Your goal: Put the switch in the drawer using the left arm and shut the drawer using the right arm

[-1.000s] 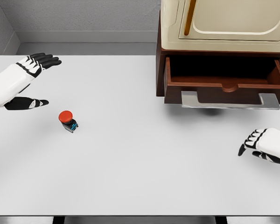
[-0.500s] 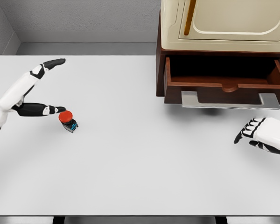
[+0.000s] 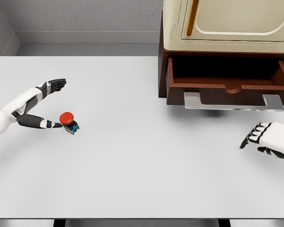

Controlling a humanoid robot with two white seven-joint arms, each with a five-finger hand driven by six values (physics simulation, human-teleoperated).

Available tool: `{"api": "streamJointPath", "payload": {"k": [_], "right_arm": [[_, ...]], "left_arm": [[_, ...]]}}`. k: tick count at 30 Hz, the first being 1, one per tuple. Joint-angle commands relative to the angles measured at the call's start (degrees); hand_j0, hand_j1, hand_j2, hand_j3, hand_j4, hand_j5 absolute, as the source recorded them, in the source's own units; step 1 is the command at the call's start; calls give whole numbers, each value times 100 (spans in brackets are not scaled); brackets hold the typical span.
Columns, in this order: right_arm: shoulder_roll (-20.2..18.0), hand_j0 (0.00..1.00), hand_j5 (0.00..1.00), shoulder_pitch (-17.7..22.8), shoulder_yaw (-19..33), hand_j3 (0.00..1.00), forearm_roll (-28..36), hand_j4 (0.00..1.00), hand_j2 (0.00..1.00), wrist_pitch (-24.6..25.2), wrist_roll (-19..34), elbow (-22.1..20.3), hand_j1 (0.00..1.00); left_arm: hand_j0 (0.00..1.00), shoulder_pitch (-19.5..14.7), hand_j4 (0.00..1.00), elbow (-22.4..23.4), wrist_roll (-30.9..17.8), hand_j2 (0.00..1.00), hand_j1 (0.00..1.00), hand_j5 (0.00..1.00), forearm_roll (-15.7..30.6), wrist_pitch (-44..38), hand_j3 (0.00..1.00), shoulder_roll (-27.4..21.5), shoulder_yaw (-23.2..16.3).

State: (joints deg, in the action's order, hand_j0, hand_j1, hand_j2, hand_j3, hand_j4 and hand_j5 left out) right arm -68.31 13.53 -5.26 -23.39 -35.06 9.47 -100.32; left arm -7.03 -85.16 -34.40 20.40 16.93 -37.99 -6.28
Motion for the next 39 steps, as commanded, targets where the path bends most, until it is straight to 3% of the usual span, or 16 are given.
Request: {"api": "streamJointPath", "payload": {"k": [1, 11, 14, 23, 29, 37, 39], "right_arm": [[-218, 62, 62, 0, -1, 62, 54, 62, 62, 6, -42, -14, 62], [-631, 70, 70, 132, -10, 70, 116, 70, 70, 6, -578, -23, 70], [-824, 70, 70, 272, -19, 70, 212, 70, 70, 6, -587, -32, 70], [-930, 70, 70, 290, -10, 70, 204, 70, 70, 6, -675, -32, 70], [-921, 59, 59, 290, -10, 59, 256, 59, 59, 6, -675, -49, 59], [-912, 56, 56, 290, 8, 56, 388, 56, 56, 6, -684, -32, 56], [-921, 56, 56, 290, 8, 56, 397, 56, 56, 6, -692, -32, 56]], "left_arm": [[100, 9, 100, 17, -60, 100, 100, 100, 351, -41, 100, -15, 21], [100, 123, 100, 412, -60, 100, 100, 100, -168, -41, 100, 81, -155], [100, 53, 100, 491, -60, 100, 100, 100, -722, -50, 100, 459, -155], [100, -264, 100, 1054, -60, 100, 100, 100, -686, -58, 100, 758, -155], [100, -281, 100, 1256, -60, 100, 100, 100, -722, -50, 100, 854, -163], [73, -290, 73, 1247, -60, 73, 73, 73, -722, 12, 73, 863, -163], [73, -273, 73, 1238, -60, 73, 73, 73, -722, 21, 73, 863, -155]]}}
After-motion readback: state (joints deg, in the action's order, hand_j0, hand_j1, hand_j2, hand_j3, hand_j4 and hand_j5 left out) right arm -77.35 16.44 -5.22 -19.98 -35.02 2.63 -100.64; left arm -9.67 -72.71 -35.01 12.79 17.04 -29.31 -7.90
